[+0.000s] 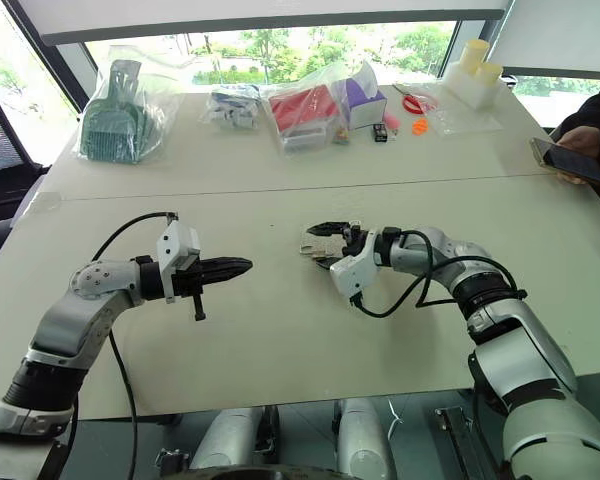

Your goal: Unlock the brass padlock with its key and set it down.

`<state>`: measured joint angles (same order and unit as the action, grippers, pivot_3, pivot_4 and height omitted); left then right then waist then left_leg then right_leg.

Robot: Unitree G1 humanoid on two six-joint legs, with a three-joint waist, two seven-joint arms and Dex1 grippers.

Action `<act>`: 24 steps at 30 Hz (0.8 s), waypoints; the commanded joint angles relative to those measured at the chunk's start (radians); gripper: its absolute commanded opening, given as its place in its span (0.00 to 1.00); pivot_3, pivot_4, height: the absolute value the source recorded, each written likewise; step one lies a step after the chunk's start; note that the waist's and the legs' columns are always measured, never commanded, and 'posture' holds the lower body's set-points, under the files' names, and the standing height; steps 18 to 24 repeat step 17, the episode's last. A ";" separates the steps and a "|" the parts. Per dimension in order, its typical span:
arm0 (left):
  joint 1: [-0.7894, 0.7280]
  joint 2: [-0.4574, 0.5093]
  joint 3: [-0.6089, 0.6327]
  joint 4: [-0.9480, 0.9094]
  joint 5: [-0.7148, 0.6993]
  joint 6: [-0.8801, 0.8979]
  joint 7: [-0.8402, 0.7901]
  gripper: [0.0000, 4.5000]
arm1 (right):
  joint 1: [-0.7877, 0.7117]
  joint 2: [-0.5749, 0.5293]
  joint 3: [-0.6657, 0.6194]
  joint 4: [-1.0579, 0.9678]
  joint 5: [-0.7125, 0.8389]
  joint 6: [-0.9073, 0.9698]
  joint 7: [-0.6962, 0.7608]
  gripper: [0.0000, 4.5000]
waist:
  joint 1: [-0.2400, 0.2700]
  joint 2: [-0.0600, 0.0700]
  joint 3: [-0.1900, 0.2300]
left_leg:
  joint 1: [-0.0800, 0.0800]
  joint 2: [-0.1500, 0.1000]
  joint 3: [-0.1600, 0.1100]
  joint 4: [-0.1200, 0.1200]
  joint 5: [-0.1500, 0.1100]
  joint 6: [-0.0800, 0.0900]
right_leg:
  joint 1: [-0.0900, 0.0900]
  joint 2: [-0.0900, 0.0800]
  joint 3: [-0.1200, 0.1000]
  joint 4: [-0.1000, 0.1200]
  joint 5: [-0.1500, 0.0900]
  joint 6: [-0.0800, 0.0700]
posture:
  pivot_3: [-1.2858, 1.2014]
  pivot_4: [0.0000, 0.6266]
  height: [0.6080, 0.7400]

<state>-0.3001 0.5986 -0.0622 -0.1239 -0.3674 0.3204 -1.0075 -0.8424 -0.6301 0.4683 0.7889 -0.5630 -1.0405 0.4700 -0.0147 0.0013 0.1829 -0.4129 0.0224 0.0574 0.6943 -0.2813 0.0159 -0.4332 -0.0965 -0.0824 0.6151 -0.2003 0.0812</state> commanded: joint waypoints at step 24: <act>-0.162 -0.034 -0.028 0.149 0.015 -0.062 -0.089 0.00 | 0.252 -0.283 -0.250 -0.673 0.766 1.090 0.778 0.99 | 0.018 0.001 0.000 | 0.003 0.000 0.000 0.000 0.000 0.000 | 0.002 -0.001 0.000 -0.001 -0.001 -0.002 | 0.52 0.24 1.00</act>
